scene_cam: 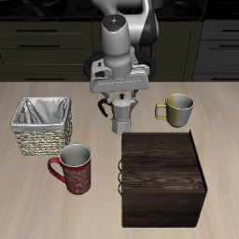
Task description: Place the moka pot in the basket
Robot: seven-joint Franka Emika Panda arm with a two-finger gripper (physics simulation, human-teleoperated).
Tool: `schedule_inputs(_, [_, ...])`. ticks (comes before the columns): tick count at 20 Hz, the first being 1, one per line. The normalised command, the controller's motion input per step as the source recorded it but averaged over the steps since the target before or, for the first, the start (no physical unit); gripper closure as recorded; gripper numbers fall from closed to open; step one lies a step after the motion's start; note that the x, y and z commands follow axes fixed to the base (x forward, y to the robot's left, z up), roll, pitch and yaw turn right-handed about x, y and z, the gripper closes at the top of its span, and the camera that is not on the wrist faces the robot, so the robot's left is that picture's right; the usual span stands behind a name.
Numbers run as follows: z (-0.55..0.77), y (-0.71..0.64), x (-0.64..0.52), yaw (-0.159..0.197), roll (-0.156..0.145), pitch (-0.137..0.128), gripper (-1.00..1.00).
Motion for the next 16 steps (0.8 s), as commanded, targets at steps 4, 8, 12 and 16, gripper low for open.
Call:
schedule_inputs(4, [-0.19,0.06,0.02,0.015,0.018,0.022,-1.00])
schedule_inputs(8, [-0.25,0.06,0.01,-0.009,0.030,0.034,1.00])
schedule_inputs(12, [-0.05,-0.07,0.05,-0.002,-0.007,0.014,1.00])
schedule_inputs(16, [0.08,-0.11,0.02,-0.002,-0.014,-0.003,1.00])
